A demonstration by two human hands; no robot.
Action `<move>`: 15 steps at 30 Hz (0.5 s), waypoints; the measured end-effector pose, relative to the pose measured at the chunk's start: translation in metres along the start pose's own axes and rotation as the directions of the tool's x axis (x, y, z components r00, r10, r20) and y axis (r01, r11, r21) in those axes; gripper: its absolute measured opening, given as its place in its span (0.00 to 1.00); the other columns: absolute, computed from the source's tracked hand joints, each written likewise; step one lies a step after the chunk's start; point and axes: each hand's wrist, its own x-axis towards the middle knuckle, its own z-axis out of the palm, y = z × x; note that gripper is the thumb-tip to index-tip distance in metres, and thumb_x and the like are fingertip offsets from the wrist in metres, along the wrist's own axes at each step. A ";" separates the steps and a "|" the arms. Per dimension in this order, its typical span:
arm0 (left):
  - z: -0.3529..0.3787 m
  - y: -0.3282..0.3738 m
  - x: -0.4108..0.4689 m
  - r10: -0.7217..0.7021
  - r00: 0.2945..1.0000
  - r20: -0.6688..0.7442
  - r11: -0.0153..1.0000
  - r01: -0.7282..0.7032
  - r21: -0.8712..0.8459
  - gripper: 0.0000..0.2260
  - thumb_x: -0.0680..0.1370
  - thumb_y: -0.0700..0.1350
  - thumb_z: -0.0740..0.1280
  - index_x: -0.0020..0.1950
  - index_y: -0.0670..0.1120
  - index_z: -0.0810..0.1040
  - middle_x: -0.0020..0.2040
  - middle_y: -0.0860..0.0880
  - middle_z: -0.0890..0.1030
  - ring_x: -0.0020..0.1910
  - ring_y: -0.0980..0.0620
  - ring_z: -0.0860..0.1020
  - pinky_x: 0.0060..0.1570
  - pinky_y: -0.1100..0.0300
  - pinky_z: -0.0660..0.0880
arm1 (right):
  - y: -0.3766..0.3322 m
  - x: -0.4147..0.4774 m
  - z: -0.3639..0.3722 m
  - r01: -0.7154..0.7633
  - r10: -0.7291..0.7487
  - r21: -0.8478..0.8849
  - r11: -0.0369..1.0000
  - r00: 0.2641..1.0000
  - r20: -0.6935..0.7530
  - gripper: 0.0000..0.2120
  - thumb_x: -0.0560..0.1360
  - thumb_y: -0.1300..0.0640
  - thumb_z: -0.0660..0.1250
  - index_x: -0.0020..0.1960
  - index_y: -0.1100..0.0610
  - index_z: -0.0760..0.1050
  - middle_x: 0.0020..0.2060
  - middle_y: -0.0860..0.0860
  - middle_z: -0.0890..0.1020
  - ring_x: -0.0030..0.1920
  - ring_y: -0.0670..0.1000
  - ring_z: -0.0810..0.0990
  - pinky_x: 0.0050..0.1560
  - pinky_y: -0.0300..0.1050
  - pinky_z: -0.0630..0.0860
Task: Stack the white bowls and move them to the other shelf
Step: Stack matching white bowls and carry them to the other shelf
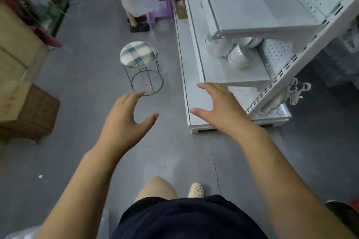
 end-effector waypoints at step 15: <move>-0.052 -0.121 0.195 -0.076 0.997 0.014 0.995 0.075 0.066 0.31 0.76 0.58 0.73 0.76 0.50 0.69 0.72 0.52 0.74 0.73 0.51 0.70 0.67 0.57 0.66 | -0.060 0.240 0.057 0.045 -0.048 0.037 0.998 0.995 0.093 0.31 0.76 0.46 0.74 0.76 0.48 0.67 0.74 0.44 0.70 0.73 0.46 0.69 0.64 0.37 0.62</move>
